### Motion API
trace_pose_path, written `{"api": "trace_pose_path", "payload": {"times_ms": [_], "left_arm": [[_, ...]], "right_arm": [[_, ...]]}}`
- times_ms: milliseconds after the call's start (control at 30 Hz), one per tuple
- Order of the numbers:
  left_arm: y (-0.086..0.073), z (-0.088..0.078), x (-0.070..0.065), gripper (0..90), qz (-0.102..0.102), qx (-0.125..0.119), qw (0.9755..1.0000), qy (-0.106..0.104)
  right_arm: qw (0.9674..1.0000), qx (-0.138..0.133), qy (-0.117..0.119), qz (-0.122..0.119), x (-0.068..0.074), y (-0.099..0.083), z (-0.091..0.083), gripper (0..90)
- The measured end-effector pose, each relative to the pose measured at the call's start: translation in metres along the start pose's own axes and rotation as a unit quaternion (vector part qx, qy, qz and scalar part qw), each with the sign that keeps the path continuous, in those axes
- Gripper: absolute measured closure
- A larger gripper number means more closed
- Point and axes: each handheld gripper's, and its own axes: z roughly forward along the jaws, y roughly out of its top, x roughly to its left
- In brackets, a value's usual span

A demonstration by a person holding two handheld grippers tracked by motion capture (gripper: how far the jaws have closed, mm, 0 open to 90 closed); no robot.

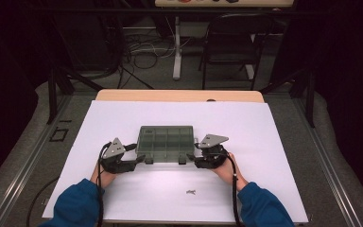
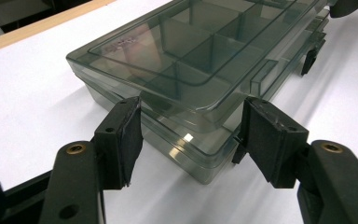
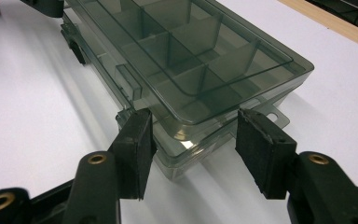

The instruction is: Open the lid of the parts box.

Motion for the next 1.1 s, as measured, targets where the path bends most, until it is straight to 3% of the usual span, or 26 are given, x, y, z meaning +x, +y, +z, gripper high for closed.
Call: {"api": "trace_pose_path", "payload": {"times_ms": [367, 667, 900, 1100], "left_arm": [[0.003, 0.0, 0.0, 35.7, 0.011, -0.007, 0.9999, 0.007], [0.007, -0.002, 0.002, 30.2, 0.014, -0.03, 0.9984, 0.047], [0.008, 0.0, 0.001, 38.7, 0.038, -0.05, 0.9967, 0.051], [0.008, 0.0, 0.001, 46.6, 0.045, -0.056, 0.9963, 0.048]], "right_arm": [[0.9996, -0.016, 0.006, 0.024, -0.003, 0.006, -0.004, 46.7], [0.9994, -0.02, 0.001, 0.027, -0.003, 0.008, -0.005, 46.5], [0.9995, -0.021, -0.005, 0.023, -0.003, 0.01, -0.005, 46.4], [0.9993, -0.027, -0.025, 0.0, 0.0, 0.011, -0.006, 43.6]]}}
